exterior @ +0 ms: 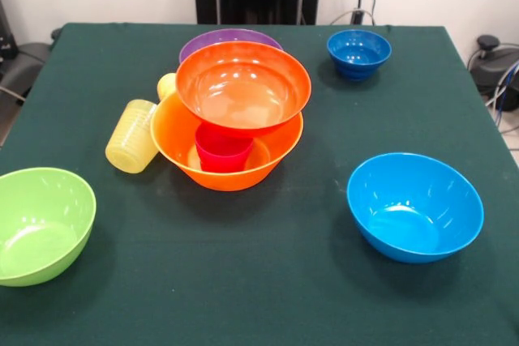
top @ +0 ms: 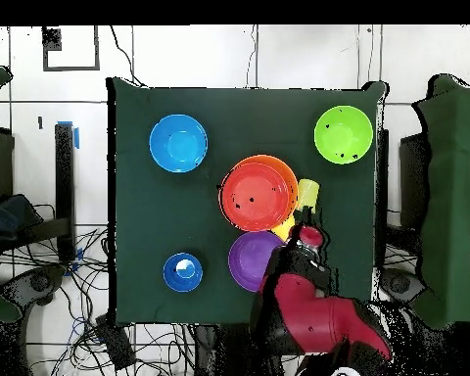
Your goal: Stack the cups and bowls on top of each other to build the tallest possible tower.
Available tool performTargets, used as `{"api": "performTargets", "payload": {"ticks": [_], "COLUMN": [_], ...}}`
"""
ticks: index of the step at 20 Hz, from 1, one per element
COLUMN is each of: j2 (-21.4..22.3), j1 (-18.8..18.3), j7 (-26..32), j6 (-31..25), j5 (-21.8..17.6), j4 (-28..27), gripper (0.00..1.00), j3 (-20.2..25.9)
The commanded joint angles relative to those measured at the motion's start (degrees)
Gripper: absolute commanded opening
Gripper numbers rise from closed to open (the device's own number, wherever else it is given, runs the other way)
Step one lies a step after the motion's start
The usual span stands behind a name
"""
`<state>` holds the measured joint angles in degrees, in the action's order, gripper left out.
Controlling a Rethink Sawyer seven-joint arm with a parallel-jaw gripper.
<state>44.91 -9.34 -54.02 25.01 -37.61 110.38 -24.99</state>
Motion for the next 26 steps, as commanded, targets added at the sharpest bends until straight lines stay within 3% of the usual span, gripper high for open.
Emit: {"api": "performTargets", "payload": {"ticks": [1,9,15,18,26], "j2": [-9.5,-12.3,-10.9,-12.7,-15.8], "j1": [1.2,2.6,4.3,6.1,6.3], "j7": [4.2,0.1,-3.9,-3.5,-5.2], "j6": [11.5,10.8,5.7,8.7,11.2], "j5": [8.9,7.9,5.6,8.8,9.9], "j4": [-2.4,-3.9,-4.4,-3.0,-3.0], "gripper": [1.0,1.0,1.0,1.0,1.0], "j3": [-14.6,-15.7,-15.7,-18.0,-18.8]}}
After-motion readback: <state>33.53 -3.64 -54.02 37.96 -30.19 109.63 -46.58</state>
